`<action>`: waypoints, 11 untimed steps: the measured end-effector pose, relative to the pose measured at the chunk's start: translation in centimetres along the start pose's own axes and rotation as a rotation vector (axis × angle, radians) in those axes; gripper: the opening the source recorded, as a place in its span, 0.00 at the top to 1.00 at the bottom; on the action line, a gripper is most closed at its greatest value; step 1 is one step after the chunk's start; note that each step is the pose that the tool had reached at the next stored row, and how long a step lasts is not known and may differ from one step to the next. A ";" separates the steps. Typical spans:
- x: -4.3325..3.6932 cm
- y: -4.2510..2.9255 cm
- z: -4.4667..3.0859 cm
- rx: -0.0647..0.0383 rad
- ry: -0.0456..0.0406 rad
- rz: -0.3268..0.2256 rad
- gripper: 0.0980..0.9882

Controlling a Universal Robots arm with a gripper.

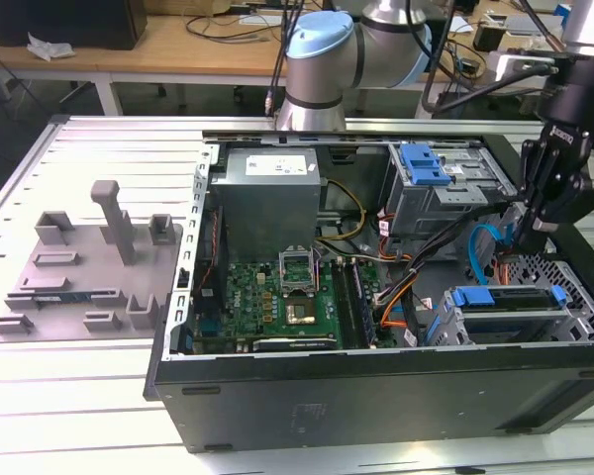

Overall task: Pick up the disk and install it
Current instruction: 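Insert the first disk wire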

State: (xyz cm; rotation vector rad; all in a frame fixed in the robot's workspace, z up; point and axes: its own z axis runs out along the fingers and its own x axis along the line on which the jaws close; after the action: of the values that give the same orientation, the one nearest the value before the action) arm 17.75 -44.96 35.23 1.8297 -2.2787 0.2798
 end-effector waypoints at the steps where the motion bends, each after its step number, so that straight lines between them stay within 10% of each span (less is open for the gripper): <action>1: 0.16 -0.01 -0.02 0.000 -0.0029 -0.003 0.92; 11: 1.02 -0.04 -0.20 0.006 -0.0143 -0.033 0.92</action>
State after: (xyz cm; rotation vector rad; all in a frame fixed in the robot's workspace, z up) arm 17.58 -45.87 35.71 1.8759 -2.2576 0.2698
